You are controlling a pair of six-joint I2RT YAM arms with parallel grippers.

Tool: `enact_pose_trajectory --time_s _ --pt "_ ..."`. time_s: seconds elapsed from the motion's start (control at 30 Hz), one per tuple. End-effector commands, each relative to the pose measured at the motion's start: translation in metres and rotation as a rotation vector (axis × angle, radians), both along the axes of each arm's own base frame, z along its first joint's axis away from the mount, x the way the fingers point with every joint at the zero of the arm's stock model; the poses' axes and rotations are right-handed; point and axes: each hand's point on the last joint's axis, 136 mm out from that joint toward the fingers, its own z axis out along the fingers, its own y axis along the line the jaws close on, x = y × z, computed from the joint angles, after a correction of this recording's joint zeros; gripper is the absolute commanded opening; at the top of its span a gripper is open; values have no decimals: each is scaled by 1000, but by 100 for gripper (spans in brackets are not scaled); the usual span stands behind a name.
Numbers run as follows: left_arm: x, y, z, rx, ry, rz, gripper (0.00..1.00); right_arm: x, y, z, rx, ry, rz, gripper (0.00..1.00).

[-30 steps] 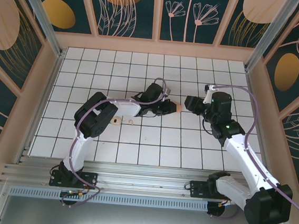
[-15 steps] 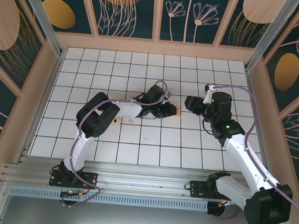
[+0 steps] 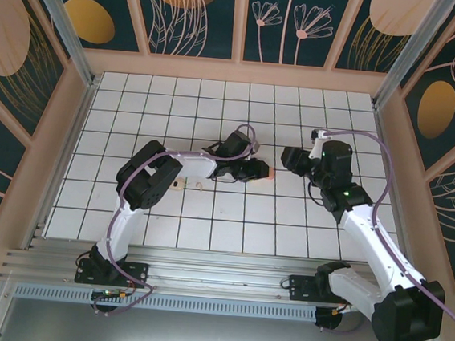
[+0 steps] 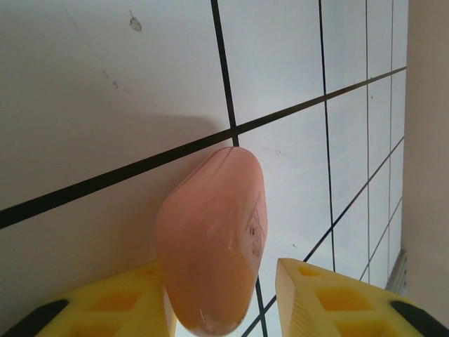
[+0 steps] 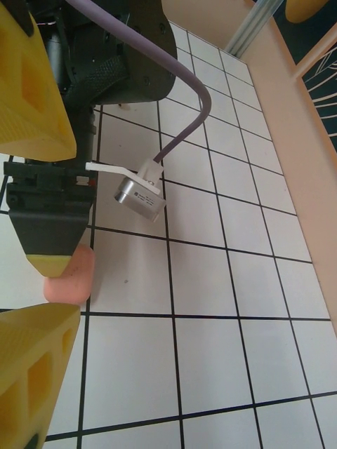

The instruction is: Insert wireless bluetooth earbuds into charging case

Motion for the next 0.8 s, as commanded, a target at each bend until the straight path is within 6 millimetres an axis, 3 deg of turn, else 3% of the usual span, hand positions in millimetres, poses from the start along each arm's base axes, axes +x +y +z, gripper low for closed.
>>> enact_pose_trajectory --time_s 0.0,0.2,0.4,0.53,0.77 --pt "3 8 17 68 -63 -2 42 -3 -5 3 13 -8 -17 56" --pt "1 34 31 196 -133 13 45 -5 -6 5 11 -14 -21 57" --pt "-3 75 49 353 -196 51 48 -5 -3 4 30 -5 -8 57" --pt "-9 125 58 458 -192 121 50 -4 1 4 39 2 5 57" --pt "-32 240 67 626 -146 312 57 -1 7 -1 53 31 27 57"
